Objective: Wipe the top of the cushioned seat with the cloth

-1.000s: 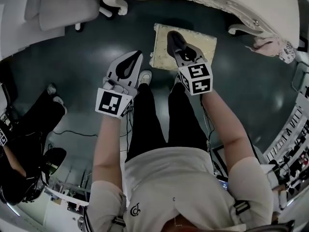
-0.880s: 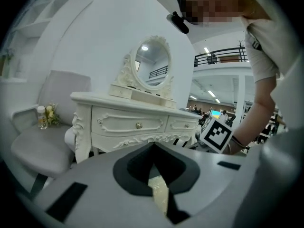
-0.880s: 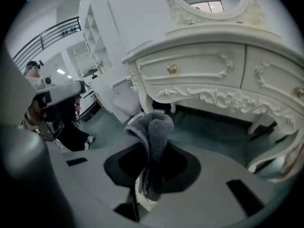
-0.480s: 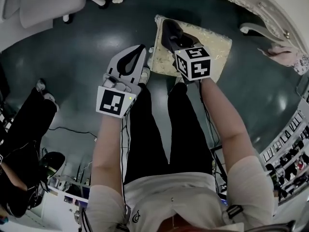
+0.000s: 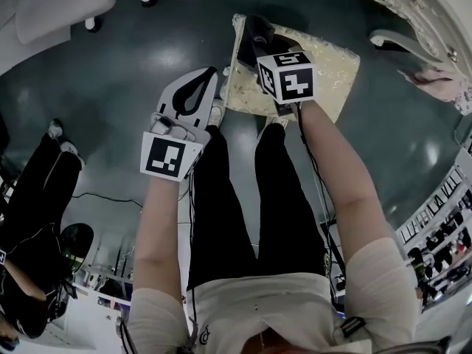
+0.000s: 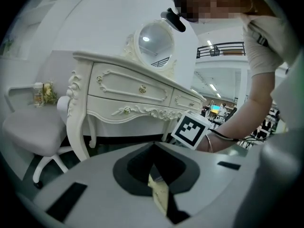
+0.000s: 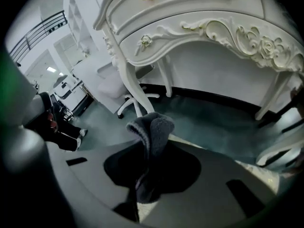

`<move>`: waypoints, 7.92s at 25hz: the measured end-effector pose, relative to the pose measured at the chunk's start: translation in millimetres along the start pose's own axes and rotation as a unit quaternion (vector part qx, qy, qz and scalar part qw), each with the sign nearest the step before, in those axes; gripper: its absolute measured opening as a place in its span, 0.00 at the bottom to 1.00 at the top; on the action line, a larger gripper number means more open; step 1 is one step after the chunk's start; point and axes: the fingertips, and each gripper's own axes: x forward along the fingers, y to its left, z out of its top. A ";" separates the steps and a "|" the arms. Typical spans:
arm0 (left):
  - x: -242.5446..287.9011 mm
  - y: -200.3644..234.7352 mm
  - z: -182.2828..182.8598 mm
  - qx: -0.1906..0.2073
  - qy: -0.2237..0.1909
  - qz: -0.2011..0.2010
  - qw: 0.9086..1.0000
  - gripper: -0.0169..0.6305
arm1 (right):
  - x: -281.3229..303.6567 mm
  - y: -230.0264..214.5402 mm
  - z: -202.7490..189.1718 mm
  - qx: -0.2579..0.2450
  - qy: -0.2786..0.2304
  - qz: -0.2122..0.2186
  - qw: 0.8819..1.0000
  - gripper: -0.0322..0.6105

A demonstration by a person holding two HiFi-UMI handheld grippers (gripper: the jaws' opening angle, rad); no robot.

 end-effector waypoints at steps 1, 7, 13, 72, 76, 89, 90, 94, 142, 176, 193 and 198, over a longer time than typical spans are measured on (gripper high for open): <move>0.2 -0.2 -0.8 0.000 0.001 0.000 1.000 0.04 | 0.2 -0.5 0.2 -0.007 0.003 -0.002 1.000 0.17; 14.2 -13.9 8.1 0.019 -0.001 -0.003 1.000 0.04 | -11.1 -23.2 -7.9 -0.028 0.025 -0.026 0.999 0.17; 36.1 -41.7 17.9 0.030 -0.012 -0.025 0.999 0.04 | -31.9 -59.6 -25.6 -0.021 0.040 -0.041 0.998 0.17; -44.3 -36.3 3.2 0.043 0.010 -0.064 0.997 0.04 | -59.8 44.7 -61.6 0.011 0.045 -0.009 0.999 0.17; -57.3 -16.8 -3.3 0.043 0.017 -0.063 0.997 0.04 | -38.1 63.9 -51.5 0.015 0.043 -0.008 0.999 0.17; -41.6 -18.3 -13.6 0.023 0.017 -0.078 0.997 0.04 | -28.4 43.1 -67.2 0.015 0.059 -0.023 0.998 0.17; -39.2 -21.5 -12.8 0.018 0.016 -0.078 0.997 0.04 | -31.0 40.2 -69.3 0.013 0.060 -0.025 0.998 0.17; -31.6 -33.4 -19.1 0.013 0.026 -0.080 0.996 0.04 | -40.7 26.2 -80.4 0.015 0.065 -0.027 0.997 0.17; 60.6 -262.2 -7.5 0.018 -0.003 -0.141 0.990 0.04 | -198.2 -171.4 -175.4 0.034 0.055 -0.102 0.993 0.17; -127.4 -33.4 -36.4 0.001 0.001 -0.047 0.999 0.04 | -33.3 121.1 -130.7 -0.012 0.096 0.000 0.995 0.17; -78.9 -99.9 -34.8 0.008 -0.001 -0.046 0.999 0.04 | -72.8 41.6 -161.9 0.000 0.097 -0.005 0.995 0.18; -53.8 -132.1 -34.5 0.017 -0.001 -0.060 0.998 0.04 | -93.3 4.6 -181.2 0.012 0.096 -0.011 0.995 0.18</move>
